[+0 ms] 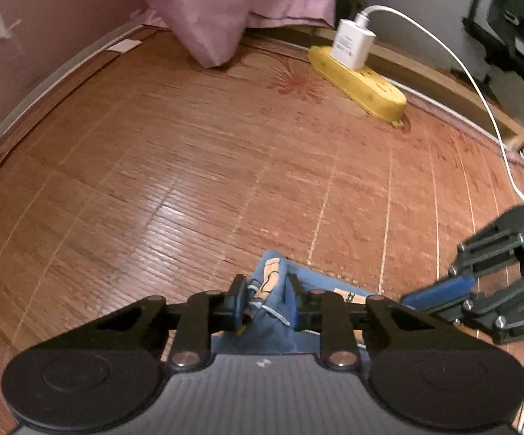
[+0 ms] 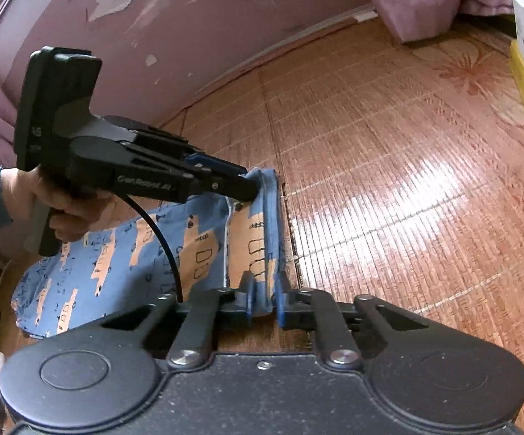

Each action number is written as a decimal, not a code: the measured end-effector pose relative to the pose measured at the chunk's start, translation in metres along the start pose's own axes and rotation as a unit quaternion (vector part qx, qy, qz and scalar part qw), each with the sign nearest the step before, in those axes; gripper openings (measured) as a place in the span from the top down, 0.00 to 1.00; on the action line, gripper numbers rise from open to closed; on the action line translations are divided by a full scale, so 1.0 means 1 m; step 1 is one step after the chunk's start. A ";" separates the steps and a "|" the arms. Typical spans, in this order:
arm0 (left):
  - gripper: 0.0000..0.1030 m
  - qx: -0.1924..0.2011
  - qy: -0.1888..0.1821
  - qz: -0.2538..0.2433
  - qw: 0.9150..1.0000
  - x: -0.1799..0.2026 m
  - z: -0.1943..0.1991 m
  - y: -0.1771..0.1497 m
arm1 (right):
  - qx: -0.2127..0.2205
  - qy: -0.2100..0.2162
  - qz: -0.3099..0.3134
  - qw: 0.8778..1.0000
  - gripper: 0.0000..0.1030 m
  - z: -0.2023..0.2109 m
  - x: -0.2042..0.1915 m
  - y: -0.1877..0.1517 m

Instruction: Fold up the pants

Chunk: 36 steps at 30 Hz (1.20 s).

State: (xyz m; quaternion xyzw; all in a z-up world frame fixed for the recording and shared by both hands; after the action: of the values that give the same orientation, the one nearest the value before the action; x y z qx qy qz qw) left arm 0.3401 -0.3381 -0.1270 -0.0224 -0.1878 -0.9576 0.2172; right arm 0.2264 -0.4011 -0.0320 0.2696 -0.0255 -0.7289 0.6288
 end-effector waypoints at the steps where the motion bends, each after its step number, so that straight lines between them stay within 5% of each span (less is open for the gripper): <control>1: 0.77 0.004 0.001 0.005 1.000 -0.001 0.000 0.001 | 0.003 0.001 0.003 1.000 0.93 0.000 -0.003 0.000; 5: 0.74 0.019 0.019 0.008 1.000 0.002 -0.004 0.000 | 0.000 -0.001 -0.002 1.000 0.93 -0.002 -0.002 -0.001; 10: 0.49 0.020 0.038 0.039 0.998 -0.006 -0.001 0.000 | -0.007 0.036 -0.046 0.998 0.82 -0.003 0.005 0.000; 16: 0.36 0.045 0.068 0.098 0.992 -0.013 0.025 -0.010 | -0.001 0.028 -0.047 0.999 0.90 -0.003 0.006 0.001; 19: 0.35 0.077 0.046 0.150 0.985 -0.016 0.047 -0.028 | 0.016 0.030 -0.070 0.997 0.93 -0.001 0.006 0.001; 27: 0.32 0.169 -0.078 0.289 0.939 -0.037 0.098 -0.104 | 0.088 0.017 -0.085 0.992 0.93 0.020 -0.031 0.011; 33: 0.31 0.206 -0.155 0.361 0.896 -0.070 0.120 -0.160 | 0.119 -0.033 0.047 0.991 0.93 0.023 -0.118 0.014; 36: 0.31 0.223 -0.174 0.374 0.883 -0.083 0.131 -0.186 | 0.112 -0.057 0.146 0.981 0.94 0.011 -0.175 0.006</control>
State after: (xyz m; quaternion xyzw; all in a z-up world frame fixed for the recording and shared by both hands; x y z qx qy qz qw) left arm 0.3307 -0.1004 -0.0806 -0.2080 -0.4091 -0.7190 0.5219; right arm 0.2384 -0.2432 0.0428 0.2898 -0.1816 -0.6363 0.6915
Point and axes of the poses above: each gripper's, at about its wrist camera, not at the fingertips, and z roughly against the way its jaws point, x to its right, y to its top, the point moved 8 cm from there along -z, roughly the way its jaws point, and after that the axes turned 9 degrees about -x, right-handed, at the moved point
